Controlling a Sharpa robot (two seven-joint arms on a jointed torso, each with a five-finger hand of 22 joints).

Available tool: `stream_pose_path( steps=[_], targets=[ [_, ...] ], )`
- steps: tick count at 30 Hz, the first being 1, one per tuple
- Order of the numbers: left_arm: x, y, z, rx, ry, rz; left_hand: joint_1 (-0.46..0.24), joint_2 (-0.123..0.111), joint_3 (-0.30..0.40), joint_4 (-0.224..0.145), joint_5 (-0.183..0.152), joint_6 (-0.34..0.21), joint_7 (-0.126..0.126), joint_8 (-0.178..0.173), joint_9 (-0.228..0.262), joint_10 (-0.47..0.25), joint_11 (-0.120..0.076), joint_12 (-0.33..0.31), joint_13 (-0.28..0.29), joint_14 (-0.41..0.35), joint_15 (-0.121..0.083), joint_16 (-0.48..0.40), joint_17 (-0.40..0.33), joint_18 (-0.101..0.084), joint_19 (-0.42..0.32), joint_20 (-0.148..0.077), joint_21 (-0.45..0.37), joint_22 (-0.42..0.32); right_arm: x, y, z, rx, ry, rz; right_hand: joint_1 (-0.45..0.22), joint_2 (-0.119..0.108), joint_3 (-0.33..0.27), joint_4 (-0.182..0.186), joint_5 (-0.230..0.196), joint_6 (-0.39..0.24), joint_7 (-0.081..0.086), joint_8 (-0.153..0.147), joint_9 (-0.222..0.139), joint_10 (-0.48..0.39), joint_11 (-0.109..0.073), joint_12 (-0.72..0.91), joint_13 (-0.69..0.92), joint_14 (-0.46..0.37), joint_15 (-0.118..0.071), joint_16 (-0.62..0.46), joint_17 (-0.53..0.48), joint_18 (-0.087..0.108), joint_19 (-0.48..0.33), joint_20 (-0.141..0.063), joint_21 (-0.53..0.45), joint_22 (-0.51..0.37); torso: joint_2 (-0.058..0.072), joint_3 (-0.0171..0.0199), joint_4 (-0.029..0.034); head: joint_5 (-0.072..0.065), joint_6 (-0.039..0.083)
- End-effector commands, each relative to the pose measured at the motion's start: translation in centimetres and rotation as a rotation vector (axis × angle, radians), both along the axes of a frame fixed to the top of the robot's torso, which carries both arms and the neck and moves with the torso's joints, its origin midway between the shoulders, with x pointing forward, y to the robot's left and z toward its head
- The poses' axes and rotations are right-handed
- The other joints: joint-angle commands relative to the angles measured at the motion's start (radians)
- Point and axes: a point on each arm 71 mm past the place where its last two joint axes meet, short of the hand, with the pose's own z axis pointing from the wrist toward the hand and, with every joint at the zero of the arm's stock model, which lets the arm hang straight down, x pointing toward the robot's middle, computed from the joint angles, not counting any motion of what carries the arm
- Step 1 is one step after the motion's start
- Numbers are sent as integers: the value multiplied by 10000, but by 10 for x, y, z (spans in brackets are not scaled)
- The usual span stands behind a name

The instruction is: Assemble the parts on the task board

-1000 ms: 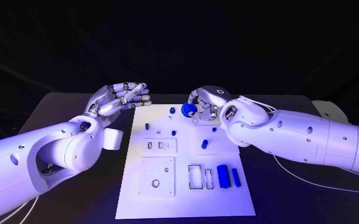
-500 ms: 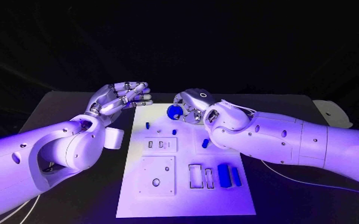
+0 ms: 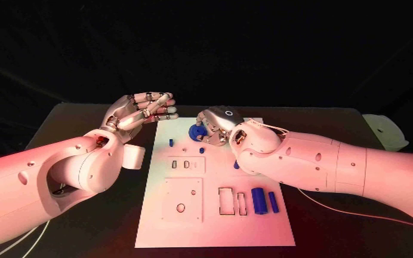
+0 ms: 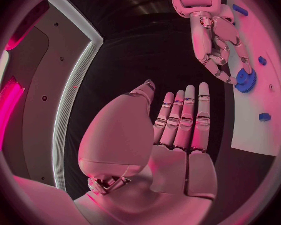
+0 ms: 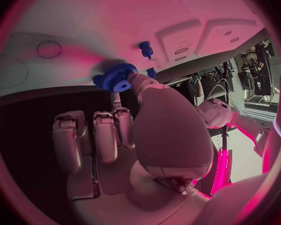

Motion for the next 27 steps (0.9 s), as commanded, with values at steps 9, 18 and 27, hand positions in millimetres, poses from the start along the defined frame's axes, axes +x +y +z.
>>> stream_pose_path(
  steps=[9,18,27],
  targets=[
    [-1,-3,2,-66,-91,-214,85,43,46,24,-62,29,263,-68,-16,61,26,-47,-7,45,38,-67,10,150,79,-15,-47,-14,5,3,-5,-255,67,-94,-351,-86,152,30,-257,-44,-83,-296,-79,-108,159,-188,1156,782,50,48,1406,-142,1046,-27,45,2633,1,4,2,-13,-5],
    [-1,-3,2,-59,-70,-221,103,37,75,6,-68,30,263,-78,-22,72,25,-68,-7,46,37,-82,22,150,85,-15,-59,-20,7,5,-8,-457,419,-46,-1451,-98,-389,134,-469,-507,114,-903,-183,-305,365,-425,1000,793,246,88,1498,-142,1046,172,45,2633,-4,-2,-1,-28,-2],
    [-1,-2,1,-51,-57,-214,101,34,76,6,-69,27,266,-81,-23,70,26,-73,-8,45,38,-84,23,150,86,-15,-61,-21,8,3,-11,-688,820,-16,-2304,318,-1121,162,-3,-470,149,-1149,-181,-280,406,-378,1055,814,293,133,1617,-142,1046,229,45,2633,-8,0,4,-17,3]
  ],
)
